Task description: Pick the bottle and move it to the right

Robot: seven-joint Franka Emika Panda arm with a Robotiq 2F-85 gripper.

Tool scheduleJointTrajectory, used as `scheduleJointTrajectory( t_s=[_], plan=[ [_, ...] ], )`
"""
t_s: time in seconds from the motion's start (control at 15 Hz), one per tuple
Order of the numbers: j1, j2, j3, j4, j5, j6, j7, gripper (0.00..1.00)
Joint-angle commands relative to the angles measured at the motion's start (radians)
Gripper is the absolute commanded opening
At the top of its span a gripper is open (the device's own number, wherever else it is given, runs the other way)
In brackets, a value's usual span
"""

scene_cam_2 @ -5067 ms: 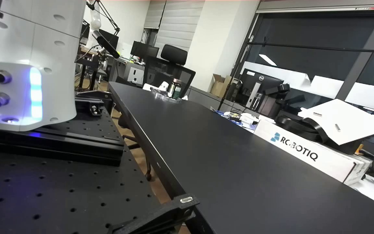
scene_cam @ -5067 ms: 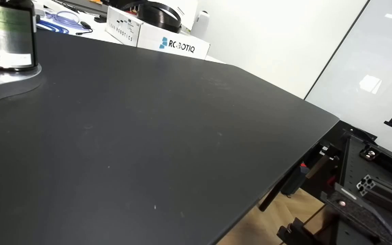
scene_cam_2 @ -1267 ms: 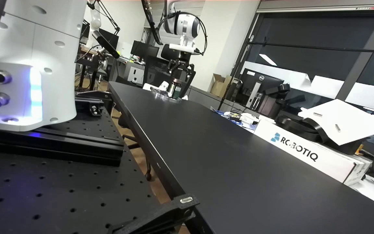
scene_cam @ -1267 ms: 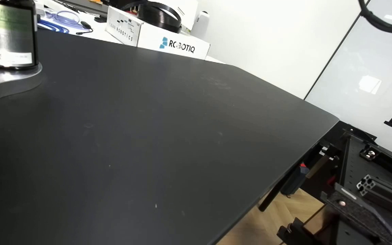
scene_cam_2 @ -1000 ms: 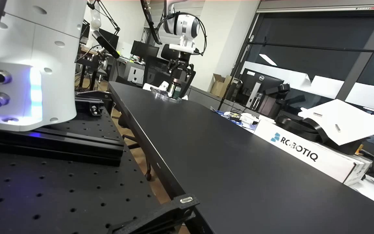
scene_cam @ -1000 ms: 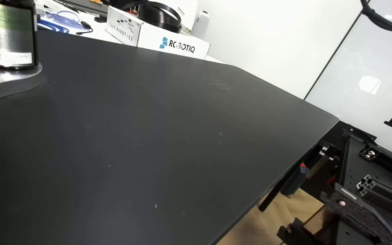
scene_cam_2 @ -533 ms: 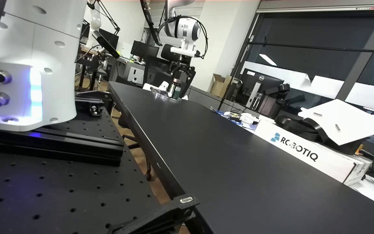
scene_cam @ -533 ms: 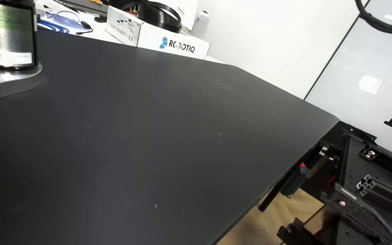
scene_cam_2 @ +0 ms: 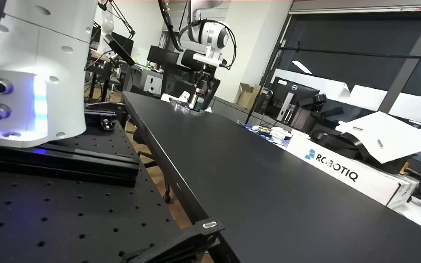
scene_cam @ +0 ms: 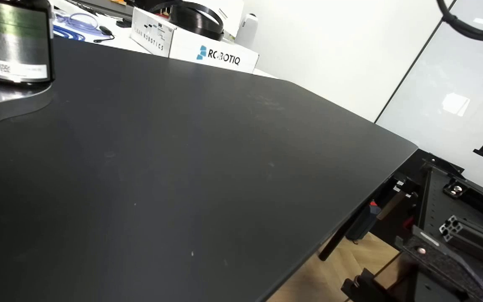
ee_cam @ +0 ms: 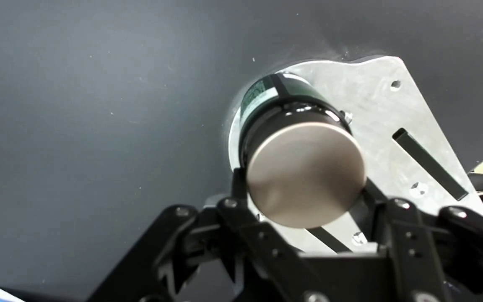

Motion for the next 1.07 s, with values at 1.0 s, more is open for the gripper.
scheduleJointTrajectory(
  t_s=[1.0],
  plan=[
    [-0.147,-0.548,-0.175,-0.651,-0.068,0.131,0.225,0.34]
  ],
)
